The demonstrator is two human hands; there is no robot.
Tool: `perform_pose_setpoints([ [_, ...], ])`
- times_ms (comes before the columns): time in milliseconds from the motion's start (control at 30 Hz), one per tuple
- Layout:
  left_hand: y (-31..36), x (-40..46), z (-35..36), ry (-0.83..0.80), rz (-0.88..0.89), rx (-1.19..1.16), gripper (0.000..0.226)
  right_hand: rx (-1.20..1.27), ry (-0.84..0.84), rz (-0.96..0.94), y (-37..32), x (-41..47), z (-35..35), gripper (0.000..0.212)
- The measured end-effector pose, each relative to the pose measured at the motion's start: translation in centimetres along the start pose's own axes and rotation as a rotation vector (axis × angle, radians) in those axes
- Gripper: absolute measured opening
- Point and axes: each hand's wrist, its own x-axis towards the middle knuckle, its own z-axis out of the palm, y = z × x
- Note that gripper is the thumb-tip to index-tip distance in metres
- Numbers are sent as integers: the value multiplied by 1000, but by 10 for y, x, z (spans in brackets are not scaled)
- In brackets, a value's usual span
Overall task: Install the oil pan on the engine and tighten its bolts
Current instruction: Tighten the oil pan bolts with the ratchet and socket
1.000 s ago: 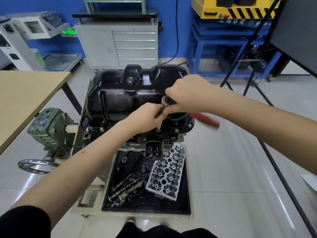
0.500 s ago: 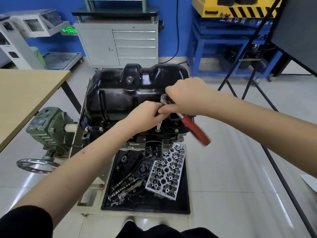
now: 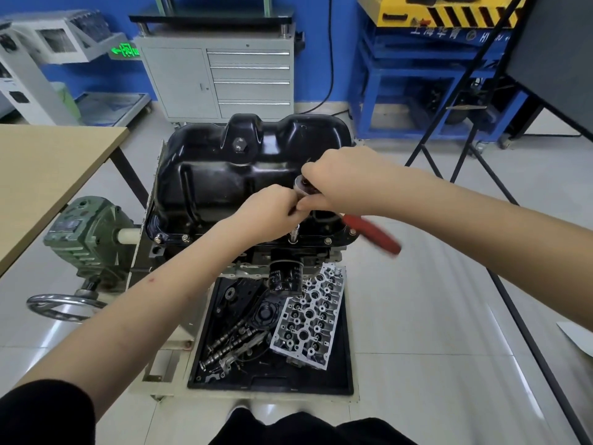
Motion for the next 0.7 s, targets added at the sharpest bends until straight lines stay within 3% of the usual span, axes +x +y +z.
perform_pose_setpoints([
  [67, 0, 3, 0, 1, -20, 26, 50, -40, 7, -55, 3, 3, 0, 21],
  [133, -1, 5, -2, -49, -31, 36, 43, -73, -25, -112, 9, 5, 0, 31],
  [200, -3, 5, -3, -97, -27, 33, 39, -83, -23, -131, 12, 3, -2, 29],
  [400, -1, 3, -3, -108, -46, -20, 40, -35, 7, 12, 3, -3, -1, 47],
  [500, -1, 5, -4, -117, -72, -61, 39, -110, 59, -80, 5, 1, 1, 21],
  [600, -2, 7, -5, -169, -81, -80, 35, -135, 22, -175, 13, 2, 3, 30],
  [700, -3, 4, -4, -167, -22, -22, 42, -132, 54, -148, 11, 0, 0, 27],
])
